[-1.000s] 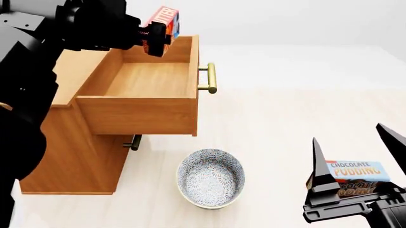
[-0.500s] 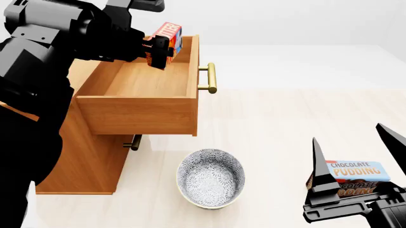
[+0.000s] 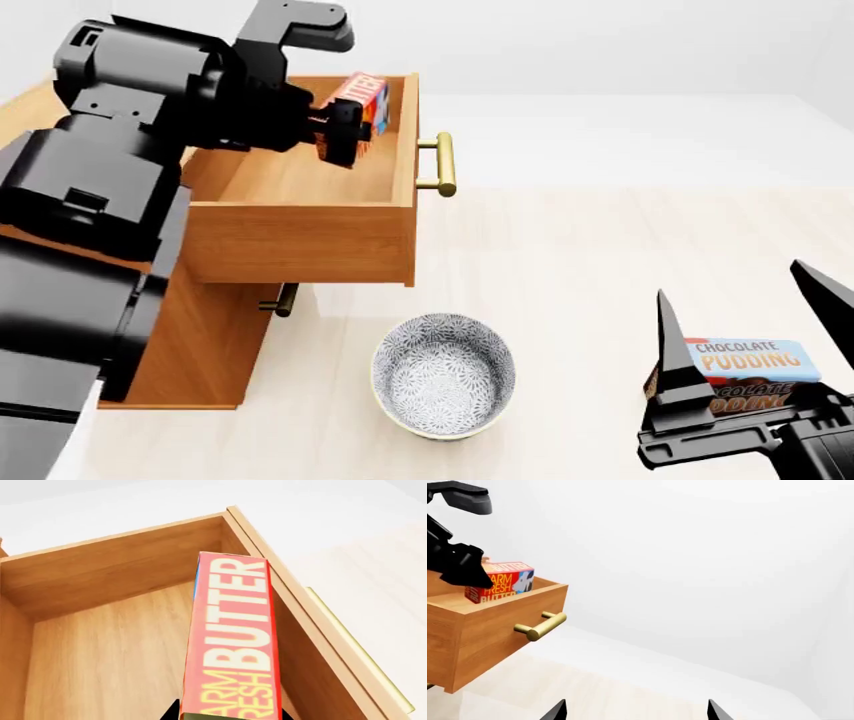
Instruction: Put the butter at the back in the top drawer of the cabinet and close it.
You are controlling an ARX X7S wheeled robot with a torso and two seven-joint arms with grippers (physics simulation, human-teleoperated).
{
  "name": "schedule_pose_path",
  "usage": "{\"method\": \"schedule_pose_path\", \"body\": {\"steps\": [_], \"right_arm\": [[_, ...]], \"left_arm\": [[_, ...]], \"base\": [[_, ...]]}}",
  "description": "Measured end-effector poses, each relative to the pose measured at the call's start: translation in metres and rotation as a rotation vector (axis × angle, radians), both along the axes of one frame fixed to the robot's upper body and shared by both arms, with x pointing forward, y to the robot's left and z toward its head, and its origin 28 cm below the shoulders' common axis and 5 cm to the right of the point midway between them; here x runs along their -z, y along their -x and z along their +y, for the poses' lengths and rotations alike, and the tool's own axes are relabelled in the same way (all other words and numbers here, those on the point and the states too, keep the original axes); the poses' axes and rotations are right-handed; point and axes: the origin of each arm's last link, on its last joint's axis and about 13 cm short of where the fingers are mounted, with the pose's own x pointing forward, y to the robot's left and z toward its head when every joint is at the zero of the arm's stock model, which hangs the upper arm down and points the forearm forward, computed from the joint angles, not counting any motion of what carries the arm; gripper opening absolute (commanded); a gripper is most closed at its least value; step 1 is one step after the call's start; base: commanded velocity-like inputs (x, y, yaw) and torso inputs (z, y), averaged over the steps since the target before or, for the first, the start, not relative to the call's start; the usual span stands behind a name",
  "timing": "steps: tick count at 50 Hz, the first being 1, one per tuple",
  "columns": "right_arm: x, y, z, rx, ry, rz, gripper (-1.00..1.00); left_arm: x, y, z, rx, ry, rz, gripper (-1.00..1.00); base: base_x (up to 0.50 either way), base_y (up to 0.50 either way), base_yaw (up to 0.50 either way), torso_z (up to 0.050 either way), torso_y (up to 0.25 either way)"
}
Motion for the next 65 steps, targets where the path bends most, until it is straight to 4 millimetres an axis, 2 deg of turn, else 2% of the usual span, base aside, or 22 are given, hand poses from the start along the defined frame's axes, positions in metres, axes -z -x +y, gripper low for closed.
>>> {"method": "schedule_pose_path", "body": {"steps": [65], "right_arm": [[0.002,0.001,0.000,0.015,-0.001,-0.003,1.00]], "left_arm": [[0.031,0.000,-0.002,-0.012,-0.007,0.101,-1.00]], "base": [[0.00,0.00,0.00,0.000,0.001]]}}
